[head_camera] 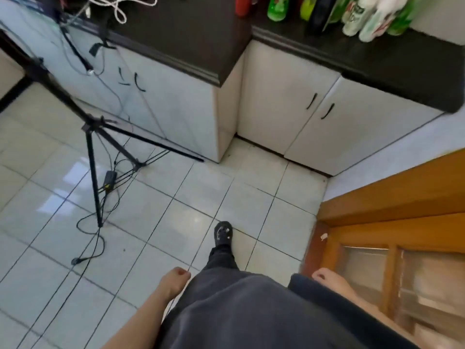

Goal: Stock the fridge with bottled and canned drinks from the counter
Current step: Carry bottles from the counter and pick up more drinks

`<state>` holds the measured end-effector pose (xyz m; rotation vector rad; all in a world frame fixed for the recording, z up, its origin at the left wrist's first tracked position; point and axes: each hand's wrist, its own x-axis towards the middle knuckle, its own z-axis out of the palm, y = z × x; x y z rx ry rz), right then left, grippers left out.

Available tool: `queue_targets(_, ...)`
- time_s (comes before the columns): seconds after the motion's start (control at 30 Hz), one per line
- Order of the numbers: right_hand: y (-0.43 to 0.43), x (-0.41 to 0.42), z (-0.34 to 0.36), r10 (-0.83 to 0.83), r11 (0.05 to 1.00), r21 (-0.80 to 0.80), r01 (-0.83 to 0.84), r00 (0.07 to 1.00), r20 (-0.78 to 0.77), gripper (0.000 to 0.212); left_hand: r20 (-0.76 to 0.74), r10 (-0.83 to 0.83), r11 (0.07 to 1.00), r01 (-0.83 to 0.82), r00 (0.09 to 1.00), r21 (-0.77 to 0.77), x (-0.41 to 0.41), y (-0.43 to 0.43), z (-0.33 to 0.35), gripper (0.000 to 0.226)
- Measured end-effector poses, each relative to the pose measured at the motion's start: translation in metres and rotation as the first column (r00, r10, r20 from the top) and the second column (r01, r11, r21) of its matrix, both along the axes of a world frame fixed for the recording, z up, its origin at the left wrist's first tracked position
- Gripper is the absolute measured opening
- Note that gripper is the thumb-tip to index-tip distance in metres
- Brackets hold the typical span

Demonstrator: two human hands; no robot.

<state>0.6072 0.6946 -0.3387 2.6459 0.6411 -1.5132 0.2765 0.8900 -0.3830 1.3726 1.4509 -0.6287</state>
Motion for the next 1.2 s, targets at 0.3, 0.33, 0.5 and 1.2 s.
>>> queue_targets(0.3,0.098,0.082,0.009,-0.388,0.908,0.164,0.385,0.922,-0.015,0.021,0.091,-0.132,0.965,0.107,0.987,0.241,0.193,0.234,0.039,0.028)
queue_targets(0.33,0.105,0.089,0.006,-0.386,0.908,0.162,0.385,0.922,-0.032,0.018,0.102,-0.113,0.967,0.086,0.988,0.241,0.211,0.248,0.041,0.025)
queue_targets(0.5,0.150,0.152,-0.010,-0.355,0.920,0.154,0.359,0.933,-0.057,0.012,0.129,-0.083,0.988,0.065,0.988,0.140,0.292,0.270,0.039,0.021)
queue_targets(1.2,0.519,0.436,0.148,-0.246,0.445,0.896,-0.017,0.959,0.140,0.036,0.801,0.059,0.442,-0.736,0.595,0.514,0.587,0.446,0.179,0.027)
